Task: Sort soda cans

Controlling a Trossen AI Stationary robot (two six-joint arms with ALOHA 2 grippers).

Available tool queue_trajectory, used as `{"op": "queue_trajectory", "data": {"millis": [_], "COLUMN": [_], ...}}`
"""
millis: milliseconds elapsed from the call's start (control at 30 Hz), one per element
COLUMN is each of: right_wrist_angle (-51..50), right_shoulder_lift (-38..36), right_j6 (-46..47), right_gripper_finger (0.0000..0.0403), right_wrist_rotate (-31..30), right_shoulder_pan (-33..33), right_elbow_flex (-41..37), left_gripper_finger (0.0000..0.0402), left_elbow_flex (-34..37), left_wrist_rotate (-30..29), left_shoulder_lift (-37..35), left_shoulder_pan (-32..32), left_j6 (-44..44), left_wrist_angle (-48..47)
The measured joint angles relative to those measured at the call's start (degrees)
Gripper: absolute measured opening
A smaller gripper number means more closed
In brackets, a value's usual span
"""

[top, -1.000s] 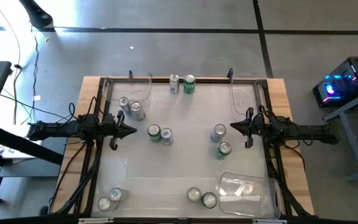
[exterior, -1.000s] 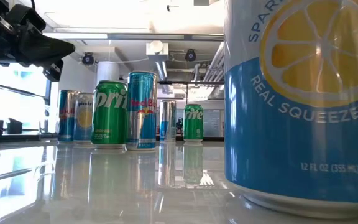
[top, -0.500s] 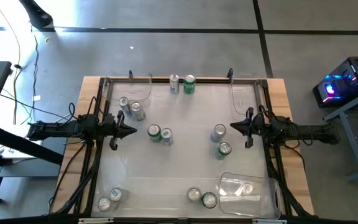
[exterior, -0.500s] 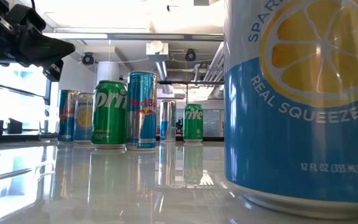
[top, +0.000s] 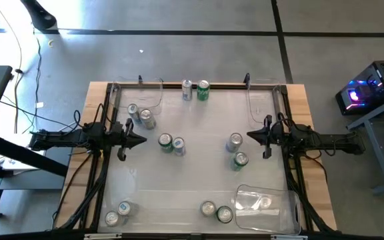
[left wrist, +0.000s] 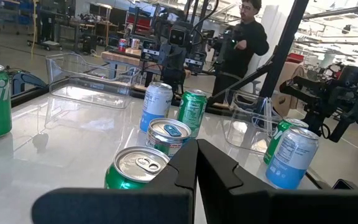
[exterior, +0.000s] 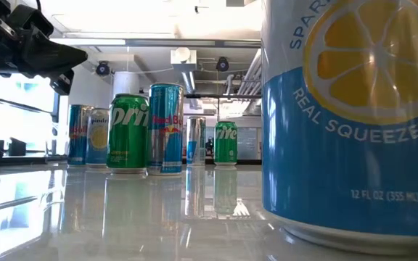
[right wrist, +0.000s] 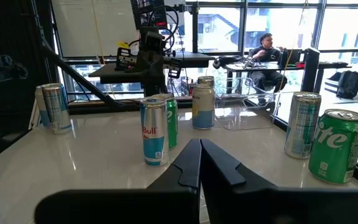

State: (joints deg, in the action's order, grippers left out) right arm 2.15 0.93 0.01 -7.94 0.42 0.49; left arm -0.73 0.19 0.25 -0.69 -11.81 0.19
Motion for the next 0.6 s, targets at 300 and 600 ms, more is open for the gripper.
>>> {"op": "queue_trajectory", "data": {"millis": [300, 600], "right_wrist_angle": [0.0, 3.2], "right_shoulder_lift": [0.0, 0.0], "right_j6": [-1.9, -15.4], "right_gripper_finger": [0.0000, 0.0000], "right_wrist_rotate": [-0.2, -0.6], "right_shoulder_pan": [0.0, -0.1], "right_elbow_flex": [0.0, 0.0], "left_gripper_finger": [0.0001, 0.0001], "left_elbow_flex": [0.0, 0.0], "left_wrist_rotate": [0.0, 0.0], "left_shoulder_lift": [0.0, 0.0], "left_shoulder_pan": [0.0, 0.0], "left_j6": [0.0, 0.0], "left_wrist_angle": [0.0, 0.1]}}
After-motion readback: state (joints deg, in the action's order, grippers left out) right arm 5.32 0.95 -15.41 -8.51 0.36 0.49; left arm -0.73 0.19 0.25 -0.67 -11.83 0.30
